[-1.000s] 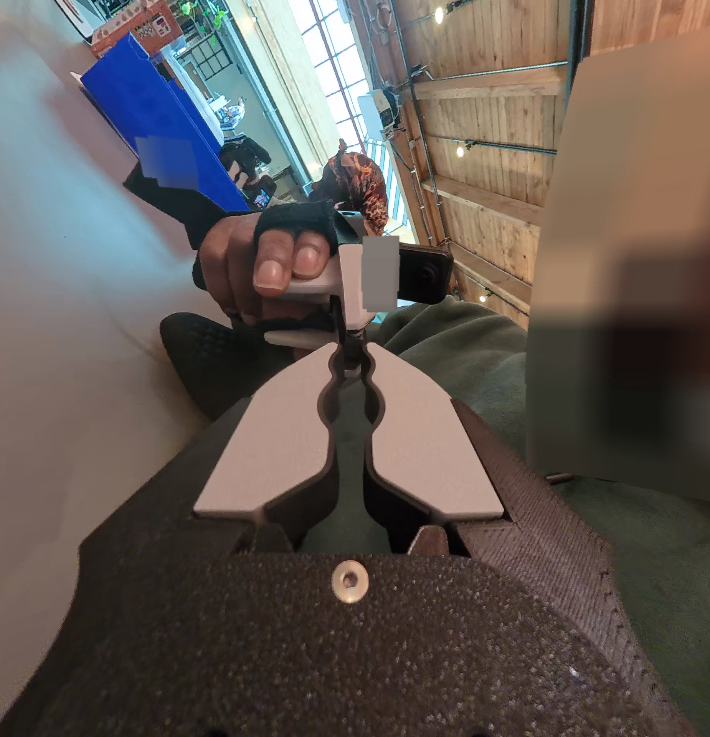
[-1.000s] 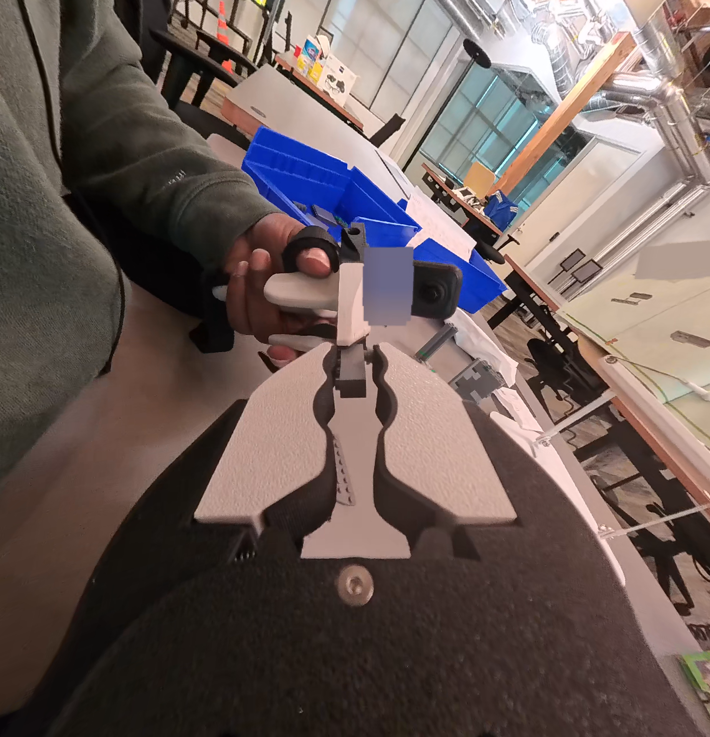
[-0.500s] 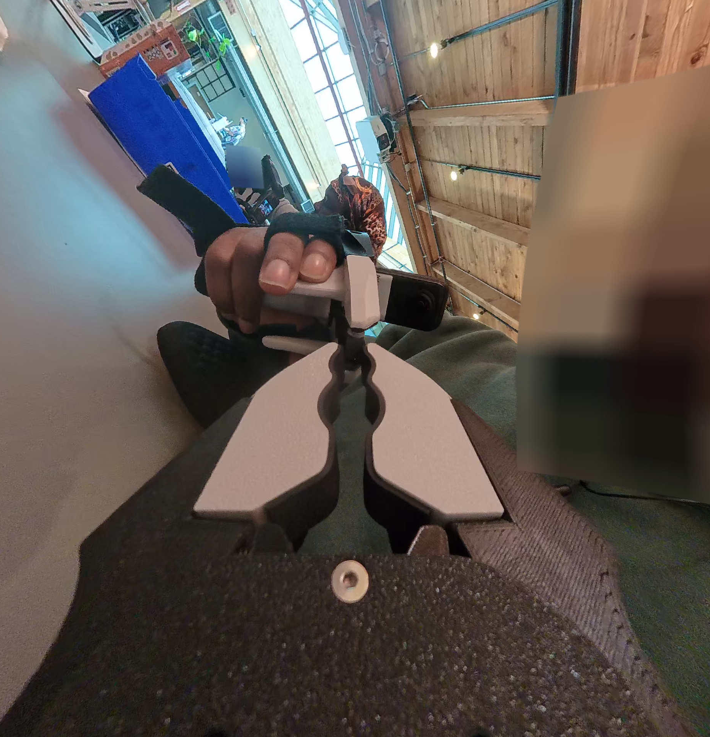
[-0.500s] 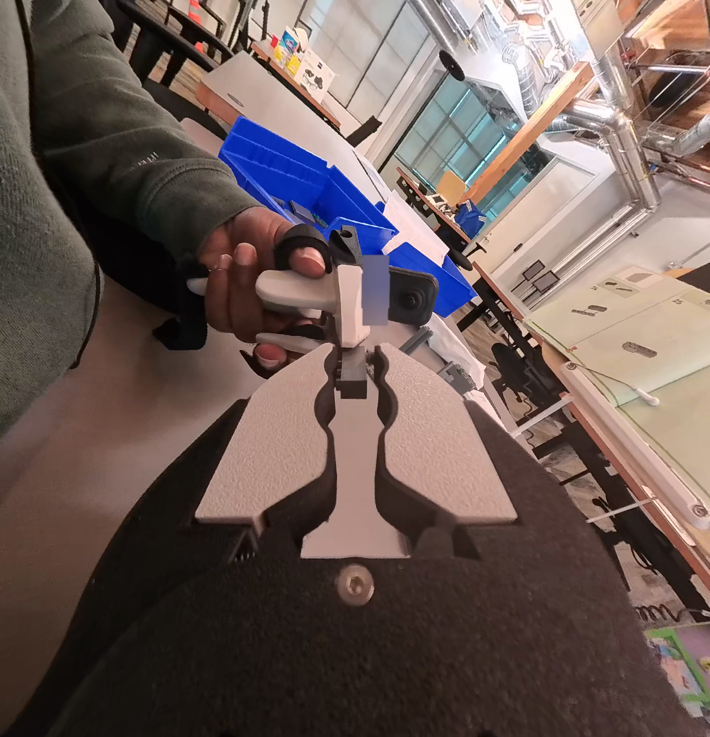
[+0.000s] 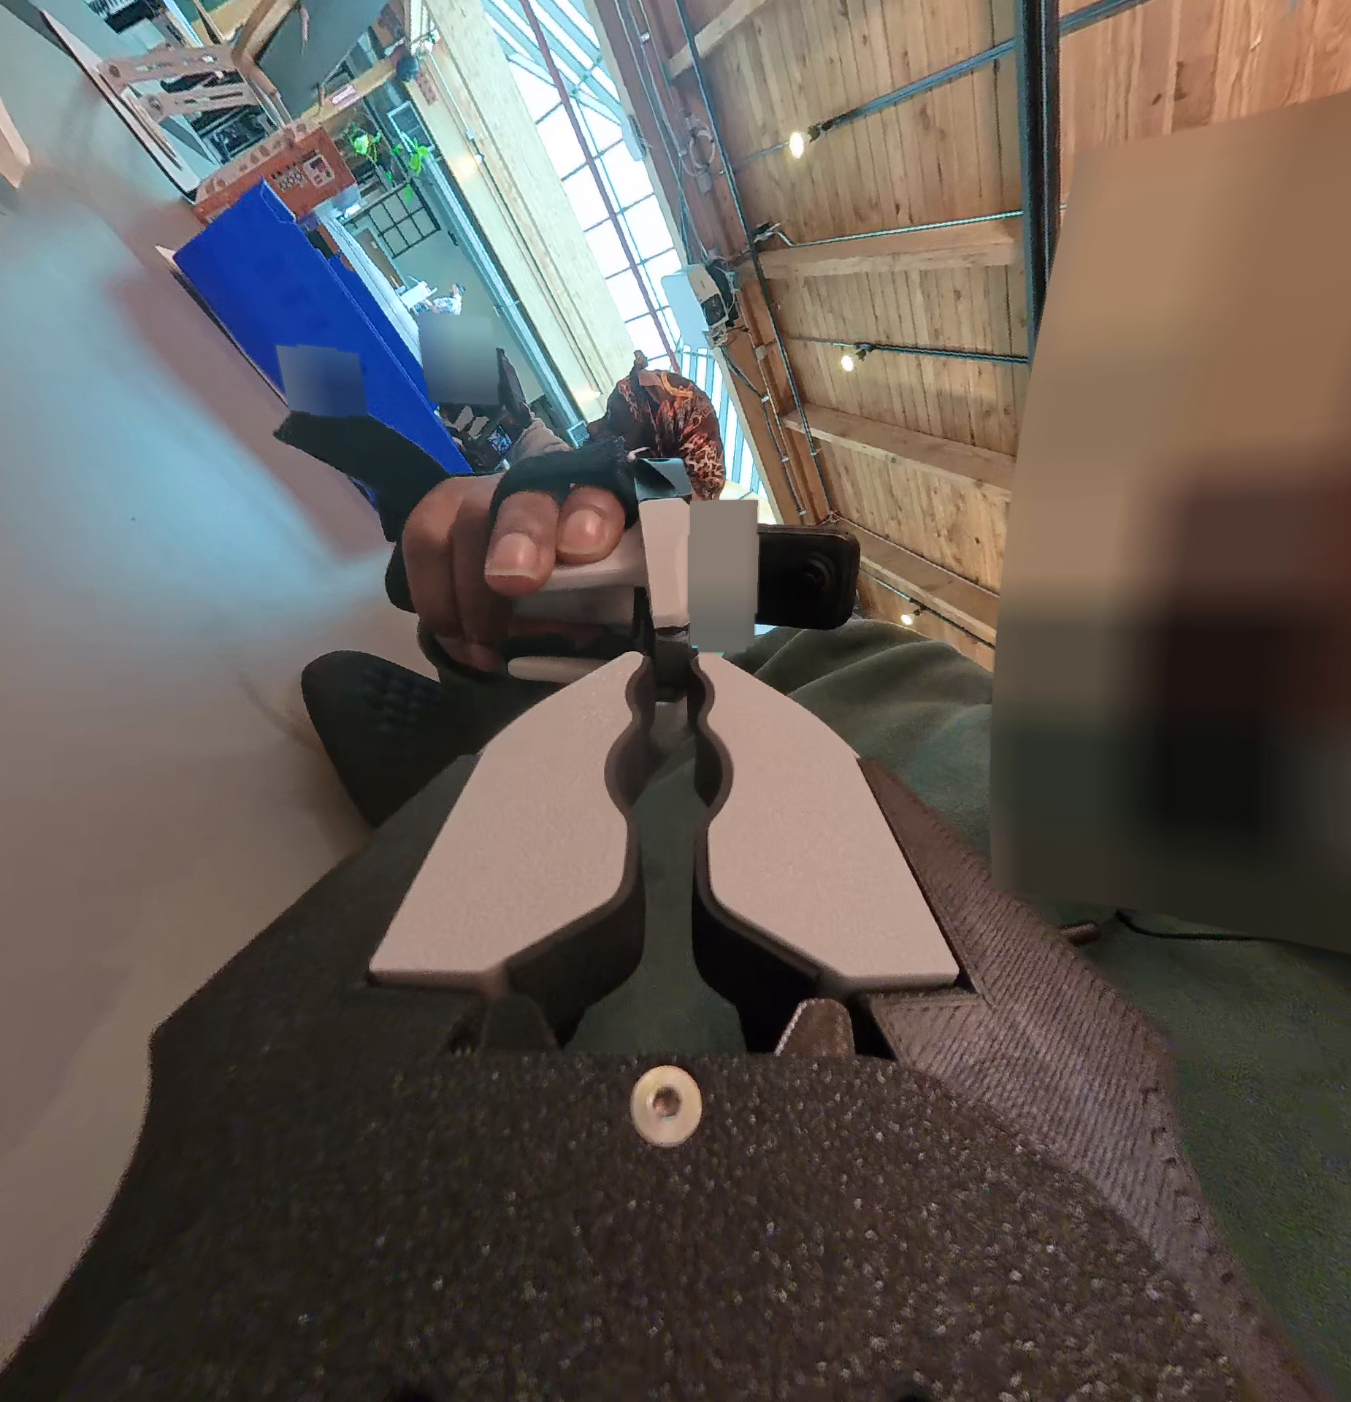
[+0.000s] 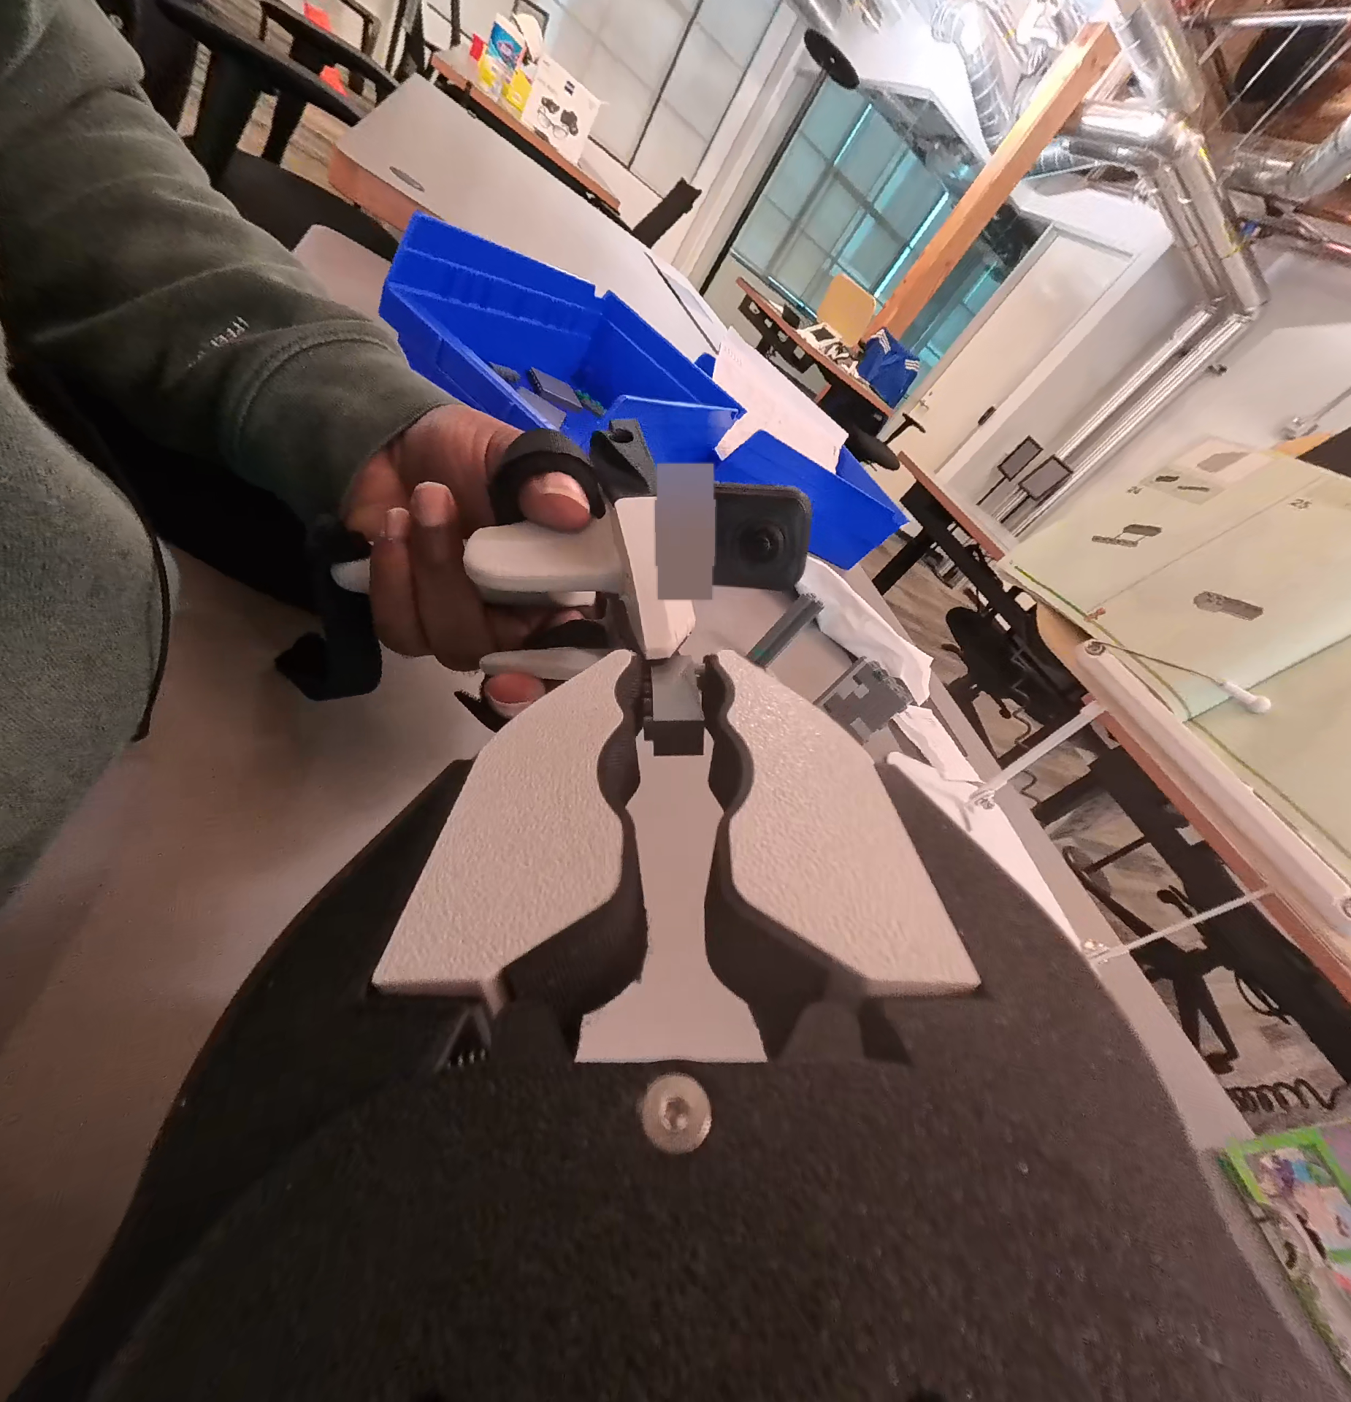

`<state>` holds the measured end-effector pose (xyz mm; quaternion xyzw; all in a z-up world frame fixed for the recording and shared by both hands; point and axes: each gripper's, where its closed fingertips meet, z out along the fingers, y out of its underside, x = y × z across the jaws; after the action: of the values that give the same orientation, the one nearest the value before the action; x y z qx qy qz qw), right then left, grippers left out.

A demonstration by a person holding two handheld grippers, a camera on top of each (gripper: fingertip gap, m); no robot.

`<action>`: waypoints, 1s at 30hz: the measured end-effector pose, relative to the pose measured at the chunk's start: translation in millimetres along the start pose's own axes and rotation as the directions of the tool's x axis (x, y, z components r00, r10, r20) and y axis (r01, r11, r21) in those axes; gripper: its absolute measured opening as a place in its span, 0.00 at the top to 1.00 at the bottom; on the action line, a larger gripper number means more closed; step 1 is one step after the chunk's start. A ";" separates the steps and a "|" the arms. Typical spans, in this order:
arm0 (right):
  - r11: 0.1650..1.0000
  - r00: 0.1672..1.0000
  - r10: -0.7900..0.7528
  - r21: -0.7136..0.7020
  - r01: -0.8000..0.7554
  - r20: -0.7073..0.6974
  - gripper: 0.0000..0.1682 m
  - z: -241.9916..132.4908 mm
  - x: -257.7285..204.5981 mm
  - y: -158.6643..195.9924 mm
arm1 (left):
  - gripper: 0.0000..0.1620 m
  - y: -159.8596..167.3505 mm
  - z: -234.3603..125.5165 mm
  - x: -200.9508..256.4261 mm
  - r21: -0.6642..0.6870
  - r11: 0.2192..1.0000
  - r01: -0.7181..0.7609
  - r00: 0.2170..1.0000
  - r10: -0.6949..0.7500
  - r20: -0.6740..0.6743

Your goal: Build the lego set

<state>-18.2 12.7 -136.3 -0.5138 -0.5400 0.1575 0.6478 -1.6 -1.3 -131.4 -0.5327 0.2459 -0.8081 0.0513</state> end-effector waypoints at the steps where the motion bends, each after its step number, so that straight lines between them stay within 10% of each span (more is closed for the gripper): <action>1: 1.000 1.000 0.007 -0.003 -0.007 0.003 0.92 0.0 0.1 0.1 | 0.96 0.0 -0.1 0.0 -0.001 1.000 -0.006 1.000 0.006 0.004; 8: 0.997 0.997 0.072 -0.008 -0.071 0.026 0.91 2.9 0.4 9.9 | 0.95 -2.2 -3.9 -10.8 0.002 0.997 -0.071 0.993 0.071 0.094; 13: 0.892 0.891 0.453 -0.004 -0.453 0.045 0.91 0.7 18.3 27.8 | 0.91 -18.3 -22.8 -16.6 -0.031 0.947 -0.321 0.906 0.316 0.282; 21: 0.401 0.374 0.896 -0.071 -0.913 0.240 0.91 3.9 15.5 23.3 | 0.86 -16.0 -23.2 -23.8 -0.315 0.689 -0.653 0.565 0.720 0.404; 26: 0.054 0.004 0.947 -0.146 -0.988 0.321 0.91 3.0 13.9 11.7 | 0.86 -18.8 -22.7 -24.8 -0.462 0.450 -0.764 0.285 0.879 0.383; 30: -0.071 -0.130 0.936 -0.187 -0.980 0.326 0.91 6.7 5.4 10.4 | 0.87 -17.8 -14.7 -18.5 -0.507 0.299 -0.809 0.131 0.931 0.341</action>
<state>-18.3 24.5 -142.8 -0.6641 -0.0884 0.7015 0.2430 -3.5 25.7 -143.4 -0.5067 0.5589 -0.3843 0.5322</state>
